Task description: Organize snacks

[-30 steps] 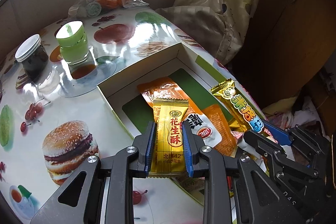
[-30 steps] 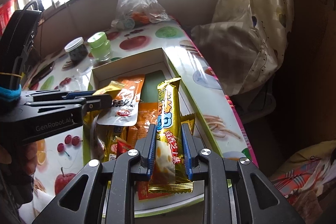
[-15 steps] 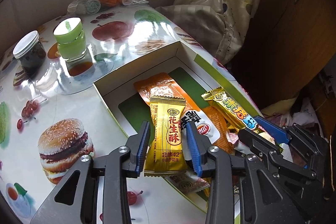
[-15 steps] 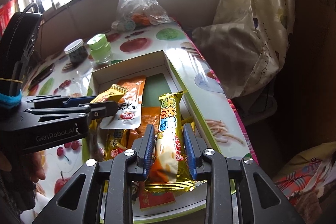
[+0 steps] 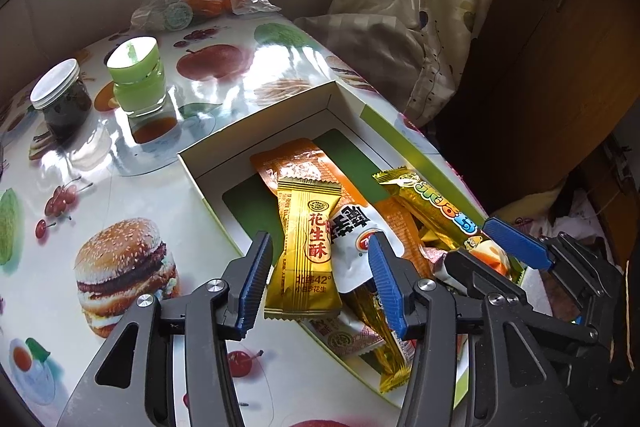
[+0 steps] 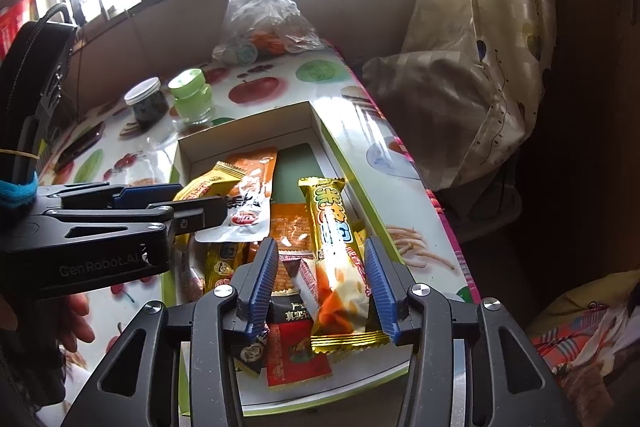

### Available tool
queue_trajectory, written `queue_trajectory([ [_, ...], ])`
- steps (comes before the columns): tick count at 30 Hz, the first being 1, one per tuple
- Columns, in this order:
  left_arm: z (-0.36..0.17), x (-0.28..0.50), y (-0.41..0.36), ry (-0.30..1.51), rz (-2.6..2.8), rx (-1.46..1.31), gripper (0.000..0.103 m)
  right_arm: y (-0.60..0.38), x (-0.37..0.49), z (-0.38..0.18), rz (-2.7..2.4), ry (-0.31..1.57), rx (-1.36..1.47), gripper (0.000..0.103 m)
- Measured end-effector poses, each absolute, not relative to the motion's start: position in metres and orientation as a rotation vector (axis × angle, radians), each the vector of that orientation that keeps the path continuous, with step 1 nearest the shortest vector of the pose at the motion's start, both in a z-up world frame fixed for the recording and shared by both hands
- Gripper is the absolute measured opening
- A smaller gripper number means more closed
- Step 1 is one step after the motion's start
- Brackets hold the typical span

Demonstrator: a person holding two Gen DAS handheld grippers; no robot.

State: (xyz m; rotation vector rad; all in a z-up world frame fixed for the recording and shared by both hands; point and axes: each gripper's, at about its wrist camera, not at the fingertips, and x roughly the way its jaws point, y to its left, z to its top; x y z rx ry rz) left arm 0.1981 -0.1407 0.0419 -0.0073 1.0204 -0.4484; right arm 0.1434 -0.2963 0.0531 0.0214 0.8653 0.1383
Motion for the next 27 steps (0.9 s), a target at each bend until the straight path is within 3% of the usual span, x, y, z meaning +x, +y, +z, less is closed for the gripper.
queue_trajectory([
  [10,0.059,0.175,-0.135,0.982,-0.434,-0.013,0.051,-0.297,0.126,0.064,0.111,0.828,0.041,0.052],
  [27,0.067,0.092,-0.113,0.876,-0.313,0.022,0.051,-0.29,0.056,0.075,0.057,0.756,0.066,0.053],
])
